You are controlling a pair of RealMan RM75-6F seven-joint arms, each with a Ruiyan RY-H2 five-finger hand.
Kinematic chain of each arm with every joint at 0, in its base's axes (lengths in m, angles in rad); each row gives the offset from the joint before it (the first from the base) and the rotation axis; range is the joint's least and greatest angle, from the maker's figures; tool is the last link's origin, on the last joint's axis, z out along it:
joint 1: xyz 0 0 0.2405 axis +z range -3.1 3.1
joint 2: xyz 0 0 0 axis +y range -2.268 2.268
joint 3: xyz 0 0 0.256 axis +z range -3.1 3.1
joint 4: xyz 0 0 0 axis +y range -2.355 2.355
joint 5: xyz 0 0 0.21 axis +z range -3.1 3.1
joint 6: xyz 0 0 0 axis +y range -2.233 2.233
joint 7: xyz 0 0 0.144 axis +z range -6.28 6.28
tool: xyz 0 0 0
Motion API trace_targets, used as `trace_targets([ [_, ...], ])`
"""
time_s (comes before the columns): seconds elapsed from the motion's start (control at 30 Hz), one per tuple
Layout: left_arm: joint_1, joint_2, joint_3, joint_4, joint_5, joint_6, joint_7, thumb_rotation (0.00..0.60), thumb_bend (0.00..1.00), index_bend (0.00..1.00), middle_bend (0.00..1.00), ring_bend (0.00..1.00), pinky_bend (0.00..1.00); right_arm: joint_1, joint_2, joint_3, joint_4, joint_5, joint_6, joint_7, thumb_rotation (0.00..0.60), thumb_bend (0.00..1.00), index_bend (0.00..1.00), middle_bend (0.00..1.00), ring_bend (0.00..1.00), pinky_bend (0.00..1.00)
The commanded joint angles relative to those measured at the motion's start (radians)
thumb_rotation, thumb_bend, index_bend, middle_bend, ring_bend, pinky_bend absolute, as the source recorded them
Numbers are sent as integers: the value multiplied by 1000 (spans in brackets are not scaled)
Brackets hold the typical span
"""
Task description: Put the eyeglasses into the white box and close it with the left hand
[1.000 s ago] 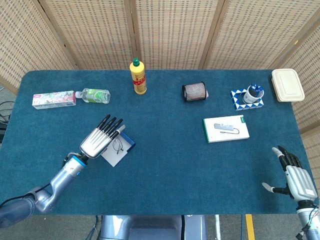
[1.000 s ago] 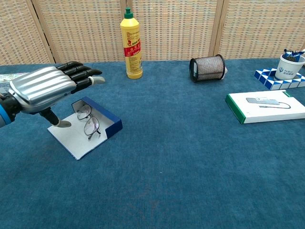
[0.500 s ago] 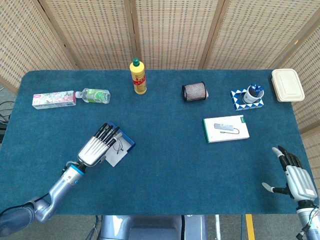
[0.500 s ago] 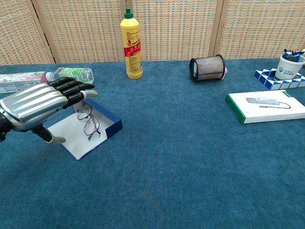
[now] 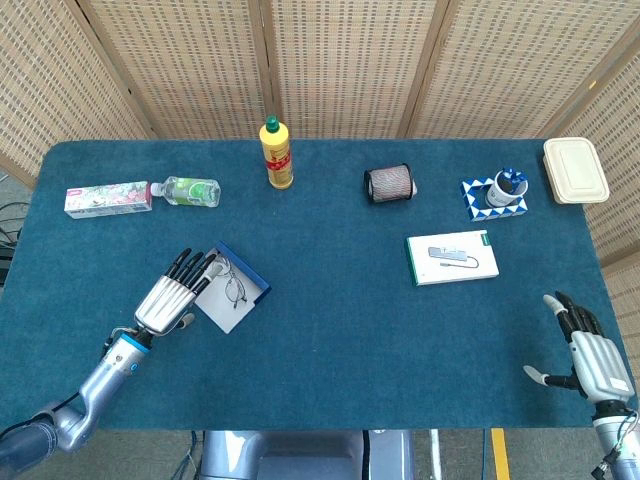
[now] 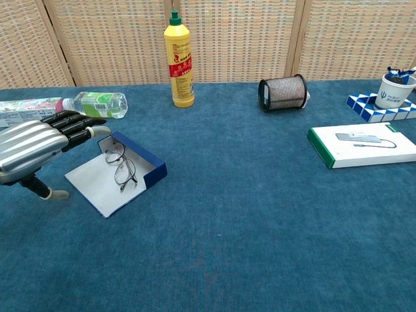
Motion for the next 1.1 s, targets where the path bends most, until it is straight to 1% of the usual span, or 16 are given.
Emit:
trace_targets([
  [0.03, 3, -20, -1, 38, 0, -10, -24, 600, 61, 0, 0, 0, 0, 0, 0, 0, 0, 1, -1, 0, 600, 0, 0, 0, 0, 0],
  [0.13, 5, -35, 0, 69, 0, -19, -40, 600, 98, 0, 0, 0, 0, 1, 0, 0, 1, 1, -2, 0, 600, 0, 0, 0, 0, 0],
  [0.3, 7, -56, 0, 103, 4, -23, -55, 600, 116, 0, 0, 0, 0, 1, 0, 0, 1, 0, -1, 2, 600, 0, 0, 0, 0, 0],
  [0.43, 8, -67, 0, 119, 6, -27, -62, 600, 152, 0, 0, 0, 0, 0, 0, 0, 1, 0, -1, 3, 600, 0, 0, 0, 0, 0],
  [0.57, 8, -75, -2, 131, 7, -29, -68, 600, 169, 0, 0, 0, 0, 0, 0, 0, 1, 0, -1, 4, 600, 0, 0, 0, 0, 0],
  [0.7, 7, -79, -2, 140, 9, -32, -70, 600, 209, 0, 0, 0, 0, 0, 0, 0, 1, 0, -1, 3, 600, 0, 0, 0, 0, 0],
  [1.1, 8, -87, -2, 152, 11, -41, -60, 600, 253, 0, 0, 0, 0, 0, 1, 0, 1, -1, -1, 5, 600, 0, 0, 0, 0, 0],
])
